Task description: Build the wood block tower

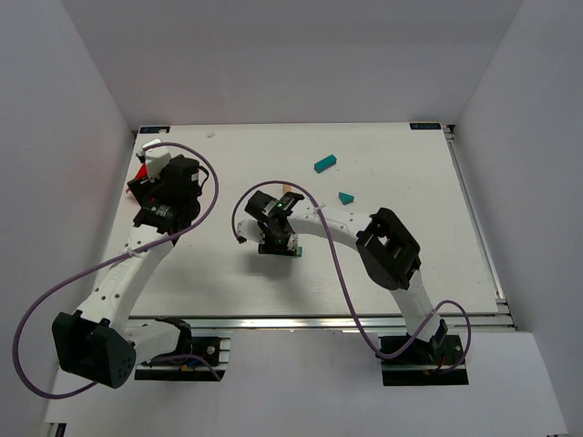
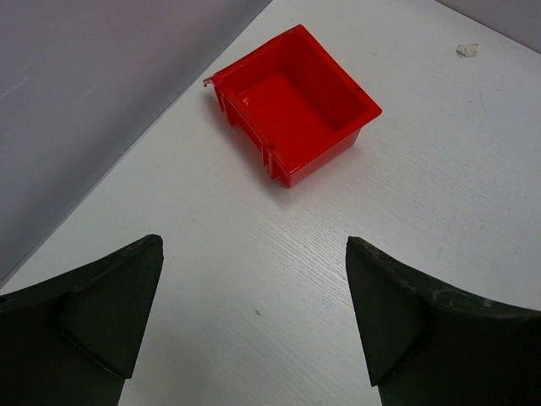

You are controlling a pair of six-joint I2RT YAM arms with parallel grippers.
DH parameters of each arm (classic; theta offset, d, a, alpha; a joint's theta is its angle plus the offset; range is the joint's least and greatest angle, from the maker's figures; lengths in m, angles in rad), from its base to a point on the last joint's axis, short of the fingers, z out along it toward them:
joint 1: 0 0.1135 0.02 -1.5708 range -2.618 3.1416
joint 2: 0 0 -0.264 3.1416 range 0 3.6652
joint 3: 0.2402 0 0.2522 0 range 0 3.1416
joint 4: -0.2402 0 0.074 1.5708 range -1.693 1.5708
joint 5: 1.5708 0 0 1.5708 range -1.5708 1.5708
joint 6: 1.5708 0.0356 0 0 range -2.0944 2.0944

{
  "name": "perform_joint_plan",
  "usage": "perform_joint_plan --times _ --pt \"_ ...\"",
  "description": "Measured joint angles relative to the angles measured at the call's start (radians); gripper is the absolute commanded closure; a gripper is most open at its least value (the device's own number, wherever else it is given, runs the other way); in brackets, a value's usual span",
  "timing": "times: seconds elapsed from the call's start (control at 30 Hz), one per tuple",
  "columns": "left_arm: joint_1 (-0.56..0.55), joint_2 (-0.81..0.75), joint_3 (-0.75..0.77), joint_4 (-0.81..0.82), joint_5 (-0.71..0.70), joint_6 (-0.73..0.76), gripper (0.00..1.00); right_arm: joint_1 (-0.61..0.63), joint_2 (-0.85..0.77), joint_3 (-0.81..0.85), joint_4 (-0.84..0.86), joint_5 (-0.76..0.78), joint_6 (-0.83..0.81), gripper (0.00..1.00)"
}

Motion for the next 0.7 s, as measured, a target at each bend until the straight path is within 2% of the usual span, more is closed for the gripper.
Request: perform_joint_plan --times 0.13,0.17,0.2,0.23,0.6,0.7 --pt "-0.001 0.0 0.0 0.0 0.006 0.0 0.02 0.0 0.0 0.0 0.0 0.003 0.0 0.4" --pt "-0.001 0.0 0.0 0.0 0.008 0.0 0.02 0.0 0.0 0.0 0.0 0.003 -0.002 0.29" --pt "-0.001 0.0 0.0 0.0 0.01 0.0 0.02 0.0 0.0 0.0 0.001 0.003 0.001 0.26" --pt "-0.001 0.0 0.0 0.0 0.012 0.0 0.02 0.0 0.0 0.0 0.002 0.003 -0.002 0.12" --pt "-0.001 -0.002 0.0 0.0 0.022 0.0 0.02 -0.003 -0.014 0.003 0.039 0.014 -0.008 0.11" --pt "0.001 -0.006 0.0 0.001 0.036 0.0 0.02 -0.018 -0.09 -0.045 0.142 0.067 0.028 0.11"
